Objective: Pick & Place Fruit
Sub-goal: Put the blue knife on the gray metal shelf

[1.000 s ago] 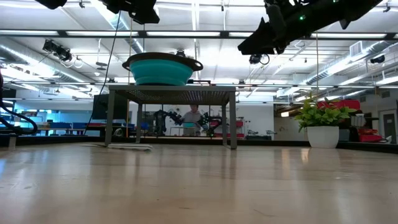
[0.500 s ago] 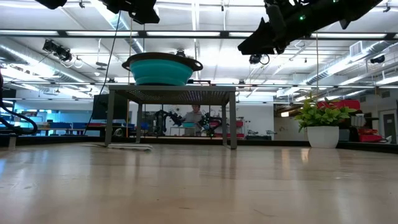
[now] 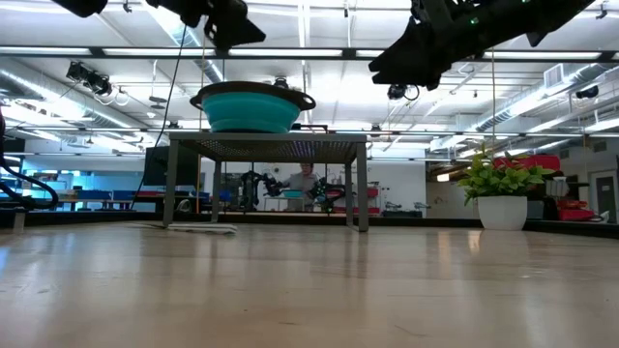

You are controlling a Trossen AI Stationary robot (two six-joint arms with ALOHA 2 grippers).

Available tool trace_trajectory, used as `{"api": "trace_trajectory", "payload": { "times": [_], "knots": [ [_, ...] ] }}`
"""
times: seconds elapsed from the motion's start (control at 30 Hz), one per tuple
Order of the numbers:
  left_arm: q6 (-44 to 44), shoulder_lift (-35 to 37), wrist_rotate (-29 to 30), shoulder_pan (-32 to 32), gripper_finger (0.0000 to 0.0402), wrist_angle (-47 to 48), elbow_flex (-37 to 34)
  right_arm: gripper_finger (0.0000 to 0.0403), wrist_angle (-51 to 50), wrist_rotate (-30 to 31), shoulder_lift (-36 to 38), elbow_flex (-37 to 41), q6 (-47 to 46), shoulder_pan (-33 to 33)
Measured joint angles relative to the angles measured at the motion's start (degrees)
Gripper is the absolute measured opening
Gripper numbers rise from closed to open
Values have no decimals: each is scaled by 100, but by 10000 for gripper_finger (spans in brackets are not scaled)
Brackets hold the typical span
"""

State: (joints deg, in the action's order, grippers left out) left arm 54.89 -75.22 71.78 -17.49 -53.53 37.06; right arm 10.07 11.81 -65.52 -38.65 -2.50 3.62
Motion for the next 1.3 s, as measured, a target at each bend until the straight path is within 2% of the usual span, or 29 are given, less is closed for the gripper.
{"api": "trace_trajectory", "payload": {
  "times": [0.27, 0.47, 0.63, 0.73, 0.87, 1.13, 1.3],
  "knots": [
    [0, 17, -1032, 1, 373, 306, 4, 208, -35, 2, 0, 0, 142, 2],
    [-2, 13, -1545, 2, 373, 314, 4, 208, -40, -34, -1, 0, 143, 2],
    [-4, 13, -1786, 2, 373, 308, 4, 208, 52, -730, -230, -7, 48, -26],
    [-176, 13, -2039, 2, 373, 295, 4, 208, 134, -748, -524, -7, 78, -130],
    [-361, 22, -1799, 105, 373, -136, 13, 208, 323, -423, -826, -7, 351, -268],
    [-175, 15, -1758, 144, 373, -97, 13, 208, 440, 460, -869, -7, 656, -532],
    [-225, 15, -1795, 131, 373, -80, 13, 208, 440, 470, -863, -7, 776, -614]
  ]
}}
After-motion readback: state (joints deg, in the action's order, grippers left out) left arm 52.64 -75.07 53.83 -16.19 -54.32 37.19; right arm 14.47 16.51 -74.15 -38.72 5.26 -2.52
